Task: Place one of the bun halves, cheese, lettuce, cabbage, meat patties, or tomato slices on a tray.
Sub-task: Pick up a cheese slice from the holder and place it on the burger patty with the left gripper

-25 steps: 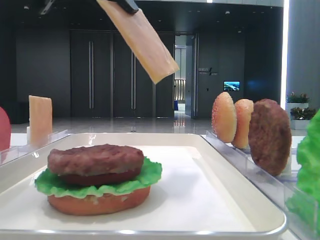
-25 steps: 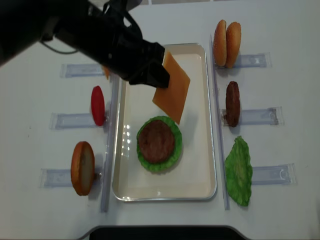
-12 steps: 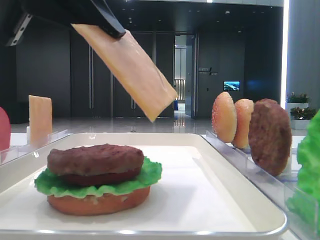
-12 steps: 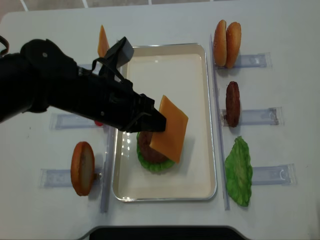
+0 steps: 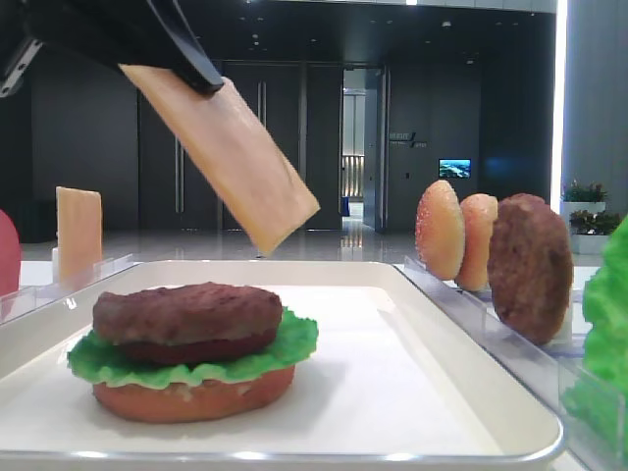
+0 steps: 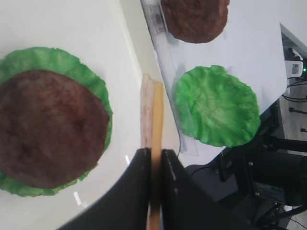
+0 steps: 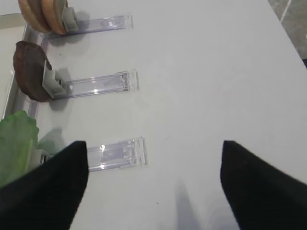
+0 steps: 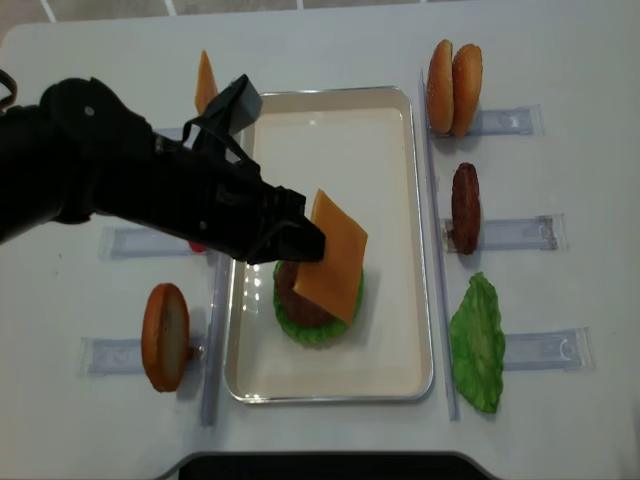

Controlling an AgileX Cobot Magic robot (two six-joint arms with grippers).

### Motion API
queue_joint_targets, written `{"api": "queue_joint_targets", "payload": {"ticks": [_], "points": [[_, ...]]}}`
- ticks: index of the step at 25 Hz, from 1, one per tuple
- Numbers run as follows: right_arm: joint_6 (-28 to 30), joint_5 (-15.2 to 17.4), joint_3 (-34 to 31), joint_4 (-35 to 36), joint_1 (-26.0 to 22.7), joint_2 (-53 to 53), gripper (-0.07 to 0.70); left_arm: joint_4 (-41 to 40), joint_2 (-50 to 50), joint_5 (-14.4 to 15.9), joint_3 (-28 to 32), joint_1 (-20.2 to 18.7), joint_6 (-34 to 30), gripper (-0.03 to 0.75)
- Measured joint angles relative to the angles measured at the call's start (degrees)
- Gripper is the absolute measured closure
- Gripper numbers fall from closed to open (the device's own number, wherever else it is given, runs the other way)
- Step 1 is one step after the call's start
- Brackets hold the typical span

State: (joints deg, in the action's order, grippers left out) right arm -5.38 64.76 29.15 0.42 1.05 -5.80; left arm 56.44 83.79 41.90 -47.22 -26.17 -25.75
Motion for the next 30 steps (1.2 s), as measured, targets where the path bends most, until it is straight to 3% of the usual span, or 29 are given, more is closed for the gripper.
{"api": "queue_joint_targets", "payload": {"ticks": [12,30], "points": [[0.0,0.0,0.0,0.0,0.0,0.0,0.092,-1.9,1.1,0.4,3.2,0.4,1.6,0.683],[0.0,0.0,0.0,0.0,0.0,0.0,0.092,-4.2,1.7,-0.2,3.3,2.6,0.1,0.683]]}}
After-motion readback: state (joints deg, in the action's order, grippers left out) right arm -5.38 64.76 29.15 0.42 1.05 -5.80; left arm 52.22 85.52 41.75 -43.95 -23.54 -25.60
